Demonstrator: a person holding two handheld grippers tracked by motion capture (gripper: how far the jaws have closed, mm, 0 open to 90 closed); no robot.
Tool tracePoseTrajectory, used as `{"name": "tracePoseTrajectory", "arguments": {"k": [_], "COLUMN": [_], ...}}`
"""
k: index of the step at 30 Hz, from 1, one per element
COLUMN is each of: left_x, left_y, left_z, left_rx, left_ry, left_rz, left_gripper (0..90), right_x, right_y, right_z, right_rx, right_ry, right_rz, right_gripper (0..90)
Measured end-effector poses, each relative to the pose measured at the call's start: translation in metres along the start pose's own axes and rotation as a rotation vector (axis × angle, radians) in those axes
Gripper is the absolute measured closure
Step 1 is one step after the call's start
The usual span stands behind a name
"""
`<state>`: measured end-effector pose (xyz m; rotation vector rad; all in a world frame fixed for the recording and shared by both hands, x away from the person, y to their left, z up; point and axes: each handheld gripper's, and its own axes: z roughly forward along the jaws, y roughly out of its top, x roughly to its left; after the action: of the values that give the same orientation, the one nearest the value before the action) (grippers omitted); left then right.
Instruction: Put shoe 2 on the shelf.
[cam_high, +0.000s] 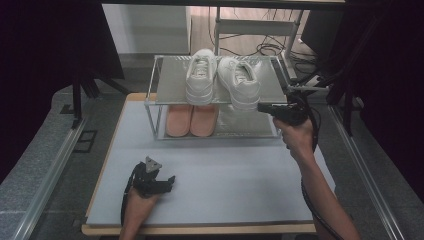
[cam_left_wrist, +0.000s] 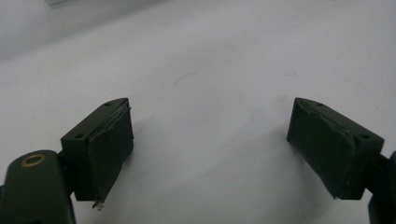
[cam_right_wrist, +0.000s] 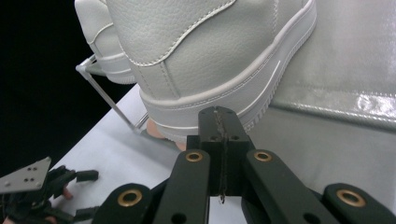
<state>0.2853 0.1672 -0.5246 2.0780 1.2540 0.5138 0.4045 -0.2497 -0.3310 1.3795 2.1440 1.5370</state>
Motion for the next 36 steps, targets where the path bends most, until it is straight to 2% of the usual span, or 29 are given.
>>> {"name": "tracePoseTrajectory", "arguments": {"k": [9,16,20,28,30,36], "left_x": [0.0,0.0,0.0,0.0,0.0,0.0], "left_y": [0.0,0.0,0.0,0.0,0.0,0.0], "left_z": [0.0,0.0,0.0,0.0,0.0,0.0], "left_rx": [0.0,0.0,0.0,0.0,0.001,0.0], "left_ry": [0.0,0.001,0.0,0.0,0.0,0.001], "left_rz": [0.001,0.0,-0.001,-0.001,-0.001,0.0], "left_gripper": [14.4,14.4,14.4,14.3,14.4,14.4], "right_x": [0.002,0.001,0.001,0.003,0.005,0.013], "right_y": [0.004,0.007,0.007,0.009,0.007,0.008], "right_z": [0.011,0.012,0.016,0.019,0.024,0.03], "right_rx": [0.004,-0.005,-0.003,-0.007,0.005,0.007], "right_ry": [0.006,0.0,0.021,0.03,0.048,0.05], "right_rz": [0.003,0.005,0.018,0.027,0.025,0.004], "right_gripper": [89.7,89.6,89.7,89.6,89.6,89.6]}}
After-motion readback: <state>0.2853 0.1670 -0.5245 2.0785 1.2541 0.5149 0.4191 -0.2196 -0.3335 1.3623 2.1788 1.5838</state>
